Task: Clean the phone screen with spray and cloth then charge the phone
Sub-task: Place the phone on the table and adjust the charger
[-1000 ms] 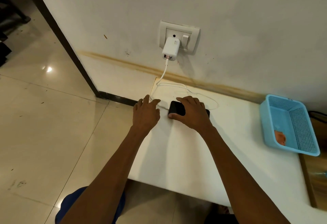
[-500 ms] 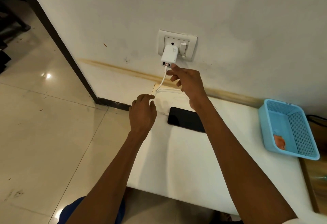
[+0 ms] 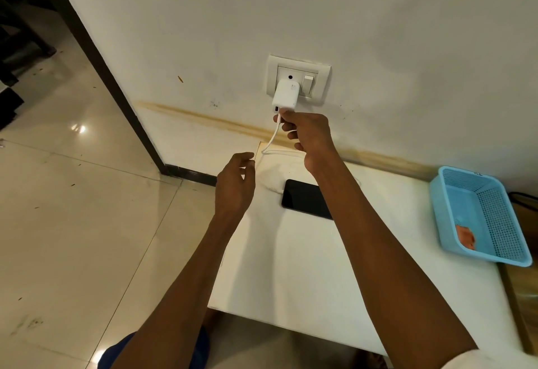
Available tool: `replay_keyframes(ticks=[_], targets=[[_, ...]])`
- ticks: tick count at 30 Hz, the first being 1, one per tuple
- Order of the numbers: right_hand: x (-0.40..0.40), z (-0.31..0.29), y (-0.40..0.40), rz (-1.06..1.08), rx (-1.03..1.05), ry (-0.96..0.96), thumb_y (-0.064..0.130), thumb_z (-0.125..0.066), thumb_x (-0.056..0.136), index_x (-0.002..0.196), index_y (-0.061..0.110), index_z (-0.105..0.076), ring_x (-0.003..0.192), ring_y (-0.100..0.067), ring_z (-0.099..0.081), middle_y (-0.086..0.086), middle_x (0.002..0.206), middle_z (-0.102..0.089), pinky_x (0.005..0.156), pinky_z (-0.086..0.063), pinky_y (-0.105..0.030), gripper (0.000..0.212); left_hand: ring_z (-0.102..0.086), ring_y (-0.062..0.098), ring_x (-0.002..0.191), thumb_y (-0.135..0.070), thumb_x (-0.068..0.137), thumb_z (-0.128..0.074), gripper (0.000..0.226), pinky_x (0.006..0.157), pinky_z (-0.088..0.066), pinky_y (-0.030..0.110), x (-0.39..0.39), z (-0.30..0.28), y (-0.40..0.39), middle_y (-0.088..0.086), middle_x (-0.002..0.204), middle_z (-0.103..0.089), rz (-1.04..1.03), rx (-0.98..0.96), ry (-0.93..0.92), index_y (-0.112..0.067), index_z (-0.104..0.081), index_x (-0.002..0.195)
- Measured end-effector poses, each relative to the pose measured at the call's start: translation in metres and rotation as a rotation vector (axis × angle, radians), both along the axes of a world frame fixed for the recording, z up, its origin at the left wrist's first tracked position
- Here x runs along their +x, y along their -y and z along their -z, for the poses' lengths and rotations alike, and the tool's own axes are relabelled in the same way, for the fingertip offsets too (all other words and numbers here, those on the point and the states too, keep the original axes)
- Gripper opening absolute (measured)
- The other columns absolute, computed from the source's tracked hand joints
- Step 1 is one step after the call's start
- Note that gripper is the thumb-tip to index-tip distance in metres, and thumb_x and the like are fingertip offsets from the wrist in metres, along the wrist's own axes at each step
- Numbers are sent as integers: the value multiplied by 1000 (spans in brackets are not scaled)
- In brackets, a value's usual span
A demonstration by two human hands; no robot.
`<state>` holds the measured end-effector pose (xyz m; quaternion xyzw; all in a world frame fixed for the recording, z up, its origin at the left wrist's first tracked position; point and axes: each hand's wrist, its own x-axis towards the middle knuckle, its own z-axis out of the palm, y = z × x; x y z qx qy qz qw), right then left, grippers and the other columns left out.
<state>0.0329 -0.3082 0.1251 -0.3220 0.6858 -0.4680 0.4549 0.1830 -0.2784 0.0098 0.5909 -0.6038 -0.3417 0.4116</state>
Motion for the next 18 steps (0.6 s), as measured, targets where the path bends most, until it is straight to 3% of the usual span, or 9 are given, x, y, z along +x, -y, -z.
replay_keyframes(ticks=[3,10,14,16,18], targets=[[3,2,0,20,1,17,32,-69,89,92,15,-77,65,-6,-54,13,65,-68,63,-43,-23,19,-59,3,91,-26,99,-53,22,72,-40,8,4,1,0,-10,108,-66,5,8,21,-21,-62,119],[2,8,3,11,-27,-2,35,-70,89,86,21,-75,58,-2,-57,19,58,-68,58,-45,-20,16,-64,9,91,-27,100,-51,27,77,-51,25,7,-2,-4,-8,104,-68,34,-4,46,-21,-57,126],[-18,19,-7,-80,-75,-86,49,-66,89,74,28,-78,60,-4,-58,13,67,-71,57,-47,-18,28,-65,12,90,-25,100,-51,25,82,-55,32,5,-5,-8,-5,104,-69,61,-10,71,-20,-61,122],[-41,32,-19,-109,-117,-174,43,-65,91,78,30,-78,60,0,-59,10,71,-72,58,-48,-17,23,-65,11,91,-24,99,-51,22,83,-54,32,4,-4,-10,-6,104,-70,98,-5,107,-21,-64,116],[-68,52,-33,-113,-97,-357,33,-60,93,85,30,-77,73,-3,-65,9,77,-74,73,-54,-27,19,-65,12,94,-25,99,-51,20,85,-53,32,3,-2,-9,-6,106,-70,160,1,169,-21,-65,113]])
